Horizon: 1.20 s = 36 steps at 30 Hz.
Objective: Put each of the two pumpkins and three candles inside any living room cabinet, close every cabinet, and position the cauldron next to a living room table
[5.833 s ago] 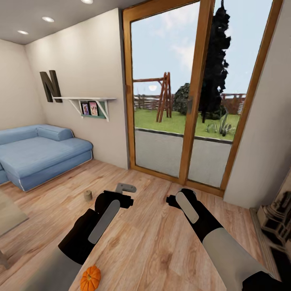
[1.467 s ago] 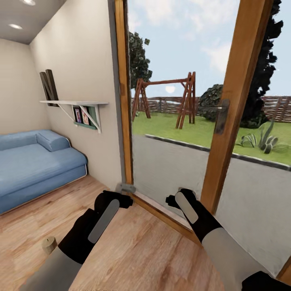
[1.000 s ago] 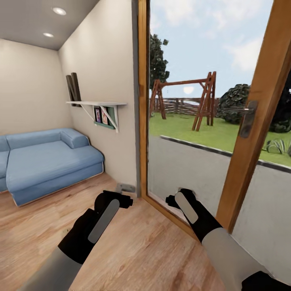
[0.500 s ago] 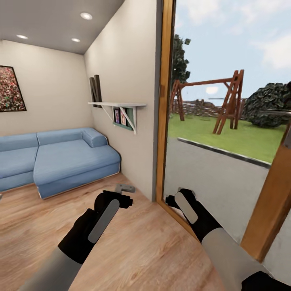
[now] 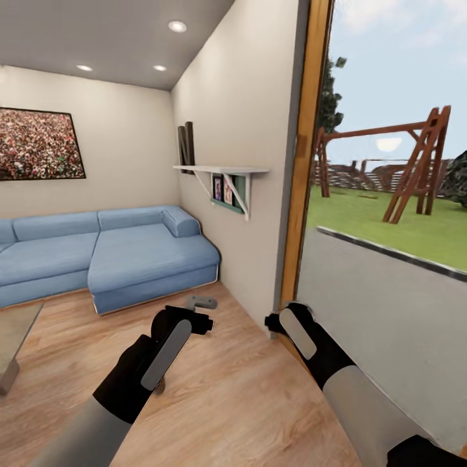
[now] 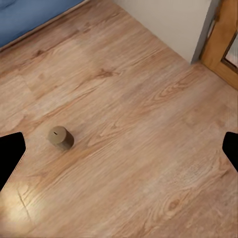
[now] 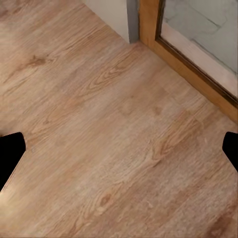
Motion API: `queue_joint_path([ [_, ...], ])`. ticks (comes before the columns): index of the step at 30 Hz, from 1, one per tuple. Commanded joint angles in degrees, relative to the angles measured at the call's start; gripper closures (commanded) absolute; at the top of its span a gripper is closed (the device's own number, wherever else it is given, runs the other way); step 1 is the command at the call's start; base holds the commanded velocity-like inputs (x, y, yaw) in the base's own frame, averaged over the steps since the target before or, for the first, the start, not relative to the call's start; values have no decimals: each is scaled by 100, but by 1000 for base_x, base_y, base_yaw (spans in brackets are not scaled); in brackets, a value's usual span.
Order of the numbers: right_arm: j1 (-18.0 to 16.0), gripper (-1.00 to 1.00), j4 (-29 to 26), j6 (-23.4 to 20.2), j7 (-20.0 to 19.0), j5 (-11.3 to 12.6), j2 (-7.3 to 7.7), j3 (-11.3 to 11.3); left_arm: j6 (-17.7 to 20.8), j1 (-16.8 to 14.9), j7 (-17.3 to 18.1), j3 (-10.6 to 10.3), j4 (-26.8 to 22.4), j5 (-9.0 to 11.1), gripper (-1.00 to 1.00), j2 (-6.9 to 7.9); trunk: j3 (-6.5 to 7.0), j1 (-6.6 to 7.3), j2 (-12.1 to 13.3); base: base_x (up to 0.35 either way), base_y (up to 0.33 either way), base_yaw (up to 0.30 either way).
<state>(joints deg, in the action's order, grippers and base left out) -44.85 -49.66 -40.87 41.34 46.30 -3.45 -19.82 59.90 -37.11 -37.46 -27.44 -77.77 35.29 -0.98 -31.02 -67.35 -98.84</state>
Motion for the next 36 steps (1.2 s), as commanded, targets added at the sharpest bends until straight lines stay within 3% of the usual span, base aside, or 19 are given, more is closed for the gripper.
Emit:
queue_joint_path([
  [1,-5,-100,-9,-7,59,54,4,-13,10,-7,-60,-5,-2,56,-100,0,-4,-3,-3,312,0,284],
  [13,-5,-100,-10,-8,59,43,-6,-22,10,-7,-53,2,6,65,-100,-2,23,-3,-3,312,0,263],
  [36,-6,-100,-17,-8,59,57,-1,-21,10,-7,-58,2,7,65,-100,1,25,-3,-3,300,0,12],
])
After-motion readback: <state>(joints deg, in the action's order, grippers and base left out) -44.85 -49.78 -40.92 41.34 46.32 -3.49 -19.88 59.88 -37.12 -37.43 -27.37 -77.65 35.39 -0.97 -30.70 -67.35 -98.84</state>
